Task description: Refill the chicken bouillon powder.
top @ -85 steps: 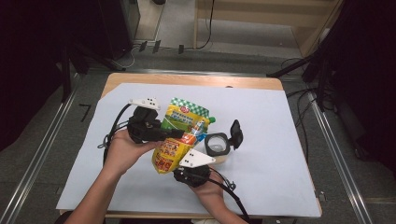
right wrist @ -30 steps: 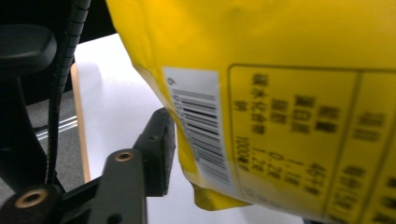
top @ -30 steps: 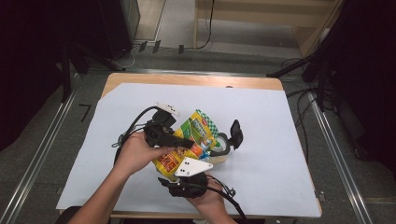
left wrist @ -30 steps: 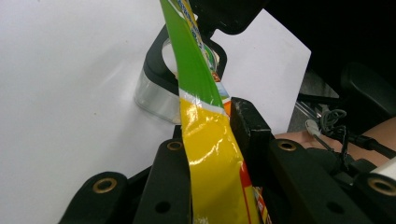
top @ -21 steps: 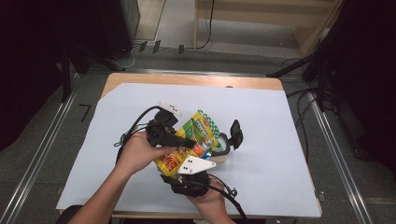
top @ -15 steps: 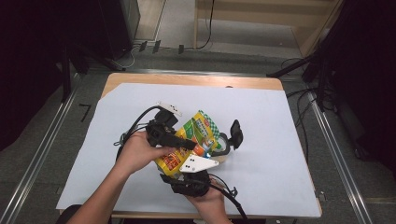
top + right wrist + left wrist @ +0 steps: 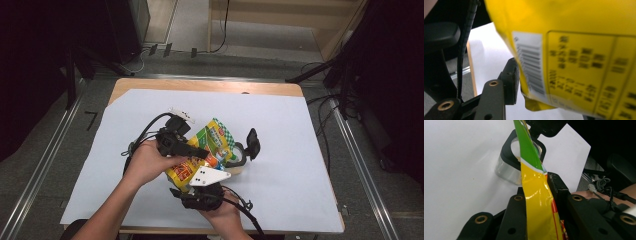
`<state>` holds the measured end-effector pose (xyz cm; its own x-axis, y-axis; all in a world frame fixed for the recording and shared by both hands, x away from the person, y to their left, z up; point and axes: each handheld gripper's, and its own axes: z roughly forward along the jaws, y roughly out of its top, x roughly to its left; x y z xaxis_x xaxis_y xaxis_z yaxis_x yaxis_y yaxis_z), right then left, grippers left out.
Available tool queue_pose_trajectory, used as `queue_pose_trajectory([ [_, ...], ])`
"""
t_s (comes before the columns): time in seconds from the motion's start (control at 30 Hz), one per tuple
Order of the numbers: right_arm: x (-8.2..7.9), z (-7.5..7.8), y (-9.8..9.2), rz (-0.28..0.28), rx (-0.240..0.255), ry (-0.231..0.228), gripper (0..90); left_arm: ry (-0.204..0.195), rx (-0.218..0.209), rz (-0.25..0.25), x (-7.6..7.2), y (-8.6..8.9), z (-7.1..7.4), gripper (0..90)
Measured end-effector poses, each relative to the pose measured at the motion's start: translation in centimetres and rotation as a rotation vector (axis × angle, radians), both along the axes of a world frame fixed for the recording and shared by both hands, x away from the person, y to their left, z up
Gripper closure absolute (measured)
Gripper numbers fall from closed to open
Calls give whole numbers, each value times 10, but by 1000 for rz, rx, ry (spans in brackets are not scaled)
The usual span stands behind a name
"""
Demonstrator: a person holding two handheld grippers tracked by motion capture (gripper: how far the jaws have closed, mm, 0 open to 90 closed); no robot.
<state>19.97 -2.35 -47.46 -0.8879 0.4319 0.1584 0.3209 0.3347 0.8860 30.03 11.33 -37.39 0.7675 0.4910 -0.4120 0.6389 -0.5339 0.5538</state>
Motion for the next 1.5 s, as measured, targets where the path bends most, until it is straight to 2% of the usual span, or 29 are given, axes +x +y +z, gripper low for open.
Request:
queue_pose_trajectory([
  [0.37,1,0,4,38,-57,-20,527,2,19,13,1,0,0,810],
  [0.47,1,1,4,31,-74,-38,597,10,15,17,1,0,0,811],
  [0.53,2,1,4,24,-78,-38,609,5,15,18,1,-1,0,811],
  [0.67,2,2,3,10,-56,-23,619,0,7,16,2,-1,2,809],
  [0.9,2,5,2,8,14,1,622,7,1,13,3,1,8,770],
  [1.07,4,9,2,7,42,13,622,-15,-19,-1,5,0,13,754],
  [1.13,5,10,1,14,52,22,623,-18,-11,4,7,0,15,744],
  [1.2,6,12,0,15,67,36,622,-13,3,11,9,-2,17,744],
  [1.27,8,14,0,19,79,42,621,23,13,29,13,-4,19,760],
  [1.37,10,16,-1,20,86,53,618,49,43,31,19,-7,20,803],
  [1.5,12,16,-1,20,88,62,610,66,55,33,24,-11,19,828],
])
